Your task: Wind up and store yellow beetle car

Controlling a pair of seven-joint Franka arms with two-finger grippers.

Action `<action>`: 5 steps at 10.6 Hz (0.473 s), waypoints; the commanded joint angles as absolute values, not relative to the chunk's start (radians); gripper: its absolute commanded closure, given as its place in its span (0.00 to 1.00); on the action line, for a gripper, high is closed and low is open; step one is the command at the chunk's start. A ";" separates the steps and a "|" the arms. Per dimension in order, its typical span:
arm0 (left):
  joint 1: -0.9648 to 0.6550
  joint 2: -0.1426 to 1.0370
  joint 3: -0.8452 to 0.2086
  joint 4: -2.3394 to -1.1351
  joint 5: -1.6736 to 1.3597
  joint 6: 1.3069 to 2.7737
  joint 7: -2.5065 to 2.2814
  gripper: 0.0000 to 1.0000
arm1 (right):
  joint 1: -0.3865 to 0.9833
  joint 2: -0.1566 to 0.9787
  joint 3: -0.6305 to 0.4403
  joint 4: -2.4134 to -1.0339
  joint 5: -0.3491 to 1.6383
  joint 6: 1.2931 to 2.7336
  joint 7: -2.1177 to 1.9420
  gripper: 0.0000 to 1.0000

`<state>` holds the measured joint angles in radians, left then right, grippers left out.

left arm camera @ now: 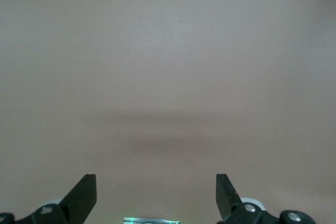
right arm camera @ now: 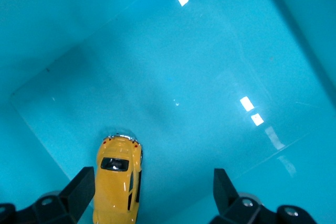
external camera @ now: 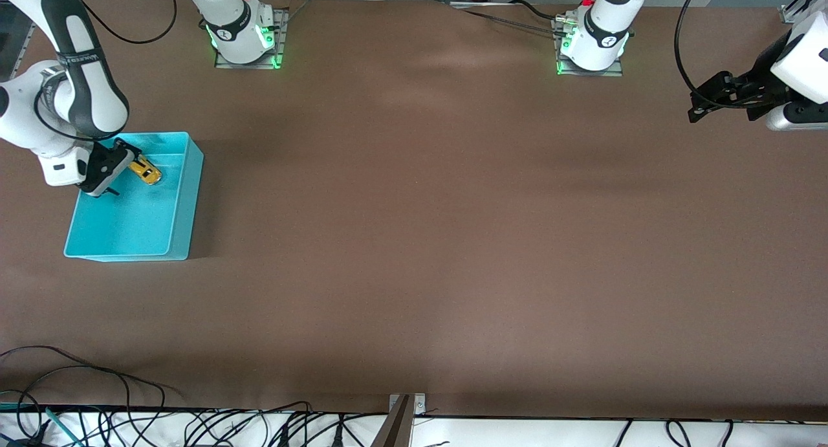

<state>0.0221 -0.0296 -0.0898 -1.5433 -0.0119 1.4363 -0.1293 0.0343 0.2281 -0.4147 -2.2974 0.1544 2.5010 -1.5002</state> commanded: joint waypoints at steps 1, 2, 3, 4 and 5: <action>0.023 -0.012 -0.087 -1.506 -0.014 1.411 -0.132 0.00 | 0.052 0.209 -0.402 -2.101 0.181 2.282 -1.491 0.00; 0.023 -0.012 -0.087 -1.506 -0.014 1.410 -0.133 0.00 | 0.067 0.216 -0.400 -2.007 0.183 2.188 -1.432 0.00; 0.023 -0.012 -0.087 -1.506 -0.014 1.410 -0.132 0.00 | 0.095 0.219 -0.400 -1.938 0.181 2.128 -1.380 0.00; 0.023 -0.012 -0.087 -1.506 -0.014 1.410 -0.132 0.00 | 0.121 0.219 -0.399 -1.889 0.181 2.099 -1.329 0.00; 0.021 -0.012 -0.087 -1.506 -0.014 1.410 -0.133 0.00 | 0.144 0.218 -0.399 -1.850 0.181 2.079 -1.246 0.00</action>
